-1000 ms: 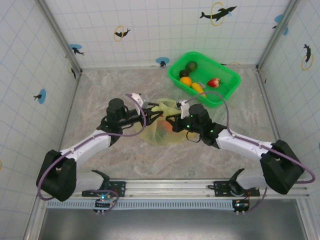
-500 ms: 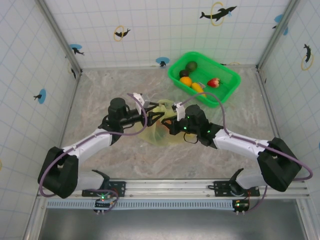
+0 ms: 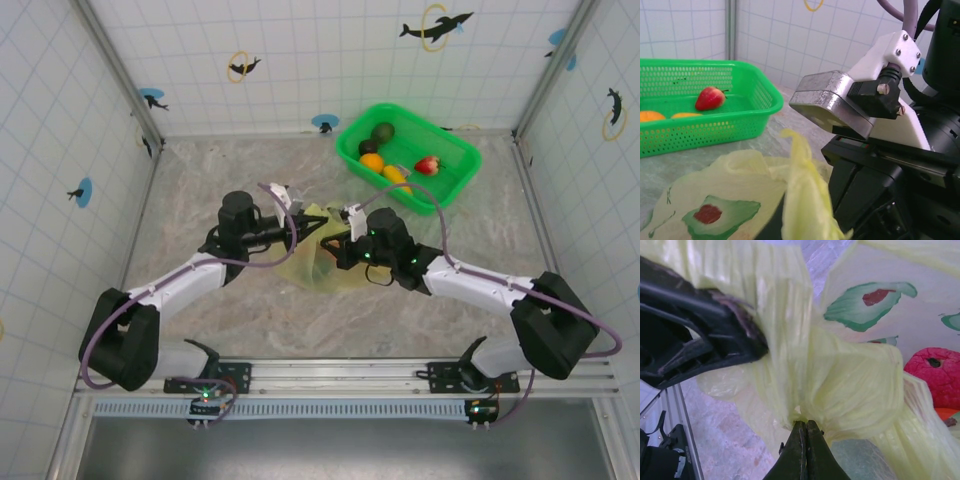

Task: Place the fake fruits into the plastic bag and tie a complex knot

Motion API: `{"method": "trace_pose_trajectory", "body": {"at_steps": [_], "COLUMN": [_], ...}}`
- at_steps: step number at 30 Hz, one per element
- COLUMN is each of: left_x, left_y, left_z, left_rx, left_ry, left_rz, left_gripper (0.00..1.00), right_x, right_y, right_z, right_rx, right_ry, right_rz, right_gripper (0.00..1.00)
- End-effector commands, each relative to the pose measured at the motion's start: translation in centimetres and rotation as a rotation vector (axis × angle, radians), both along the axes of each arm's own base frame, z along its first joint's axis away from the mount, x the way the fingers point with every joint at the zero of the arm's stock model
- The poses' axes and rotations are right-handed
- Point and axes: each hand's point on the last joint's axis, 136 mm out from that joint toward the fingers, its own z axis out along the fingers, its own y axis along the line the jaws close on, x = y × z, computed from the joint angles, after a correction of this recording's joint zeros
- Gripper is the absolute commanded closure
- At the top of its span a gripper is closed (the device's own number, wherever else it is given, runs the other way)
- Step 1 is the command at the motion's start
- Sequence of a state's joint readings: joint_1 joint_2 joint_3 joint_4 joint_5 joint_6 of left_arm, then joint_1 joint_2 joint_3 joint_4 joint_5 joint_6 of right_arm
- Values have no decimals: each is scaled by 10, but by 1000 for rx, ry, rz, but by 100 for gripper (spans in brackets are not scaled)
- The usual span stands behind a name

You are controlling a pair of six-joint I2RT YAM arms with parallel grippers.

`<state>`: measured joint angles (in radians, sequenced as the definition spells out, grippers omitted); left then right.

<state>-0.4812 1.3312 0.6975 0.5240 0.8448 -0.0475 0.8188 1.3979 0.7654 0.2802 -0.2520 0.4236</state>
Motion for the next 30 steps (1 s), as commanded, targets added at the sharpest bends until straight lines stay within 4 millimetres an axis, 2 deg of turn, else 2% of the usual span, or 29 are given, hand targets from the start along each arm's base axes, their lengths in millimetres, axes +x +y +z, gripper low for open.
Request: {"method": "trace_pose_trajectory", "body": {"at_steps": [1, 5, 8, 11, 15, 18, 21, 25, 30], "left_x": [-2, -6, -15, -22, -19, -25, -32, -38, -43], "left_y": [0, 5, 6, 2, 0, 1, -1, -5, -7], "left_z": [16, 18, 22, 13, 19, 21, 20, 24, 23], "left_rx": [-24, -27, -42, 18, 27, 59, 102, 132, 136], "left_ry": [-63, -122, -192, -268, -260, -368, -468, -521, -514], "left_rz": [-34, -11, -28, -20, -3, 2, -15, -42, -72], "left_gripper": [100, 100, 100, 100, 100, 100, 100, 100, 100], "right_x": [8, 13, 12, 9, 4, 5, 6, -5, -11], "right_y": [-1, -13, -15, -17, -33, -51, -65, -66, -62], "right_z": [3, 14, 18, 20, 47, 69, 87, 100, 103], "right_rx": [-53, -83, -85, -126, -100, -71, -49, -36, -52], "right_ry": [-34, -86, -94, -88, -133, -142, -145, -185, -392], "right_rz": [-15, -39, -29, 3, 23, 15, 8, 93, 153], "right_gripper": [100, 98, 83, 67, 58, 57, 61, 64, 48]}}
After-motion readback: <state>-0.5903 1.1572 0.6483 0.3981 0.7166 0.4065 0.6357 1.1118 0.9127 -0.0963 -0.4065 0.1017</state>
